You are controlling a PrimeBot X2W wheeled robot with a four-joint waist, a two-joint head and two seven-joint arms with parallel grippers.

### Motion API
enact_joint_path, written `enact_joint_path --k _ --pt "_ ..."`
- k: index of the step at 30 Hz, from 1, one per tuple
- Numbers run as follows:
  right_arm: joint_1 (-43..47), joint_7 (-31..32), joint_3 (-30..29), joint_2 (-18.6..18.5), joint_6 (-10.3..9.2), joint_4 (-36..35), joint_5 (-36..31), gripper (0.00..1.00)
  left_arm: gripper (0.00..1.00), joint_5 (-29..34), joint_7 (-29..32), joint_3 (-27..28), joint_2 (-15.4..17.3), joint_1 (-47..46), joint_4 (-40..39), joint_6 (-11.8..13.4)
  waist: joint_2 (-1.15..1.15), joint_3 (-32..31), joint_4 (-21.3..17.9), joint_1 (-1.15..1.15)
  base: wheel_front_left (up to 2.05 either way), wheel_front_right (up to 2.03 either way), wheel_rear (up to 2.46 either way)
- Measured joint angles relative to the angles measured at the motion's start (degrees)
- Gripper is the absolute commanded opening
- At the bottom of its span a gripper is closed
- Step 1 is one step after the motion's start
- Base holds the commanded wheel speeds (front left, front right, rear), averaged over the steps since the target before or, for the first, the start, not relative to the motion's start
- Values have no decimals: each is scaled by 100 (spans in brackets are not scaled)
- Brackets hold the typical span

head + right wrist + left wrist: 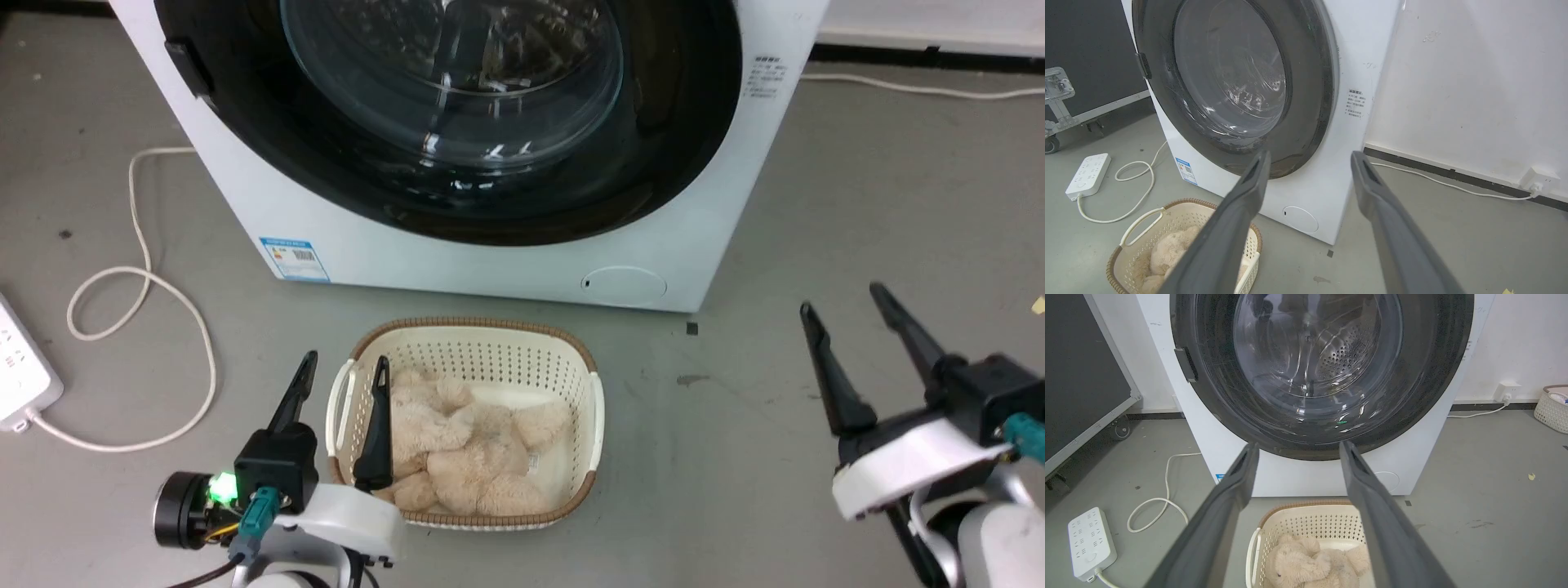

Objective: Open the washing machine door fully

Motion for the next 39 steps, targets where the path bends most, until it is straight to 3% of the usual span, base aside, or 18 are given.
enact_joint_path --k 1,2,3,4,21,39 --pt "-68 13 8 -31 0 -1 19 100 100 0 -16 -9 1 -24 -8 5 0 36 10 0 0 0 0" --pt "-141 18 11 -56 0 -2 62 51 100 0 -23 -23 0 -43 -18 20 0 71 21 0 0 0 0" --pt "-213 21 12 -78 0 -2 108 20 100 0 -27 -32 0 -55 -26 34 0 104 31 0 0 0 0" --pt "-283 35 11 -100 0 -2 155 0 100 -2 -51 -38 0 -69 -31 43 0 136 40 0 0 0 0" --pt "-1834 772 -547 -57 -3 617 1544 0 100 -15 -252 -255 0 -361 -146 146 0 582 217 0 0 0 0" --pt "-4092 2175 -1564 234 -4 2413 2780 0 100 -107 -470 -565 -1 -627 -250 249 0 1126 474 0 0 0 0"
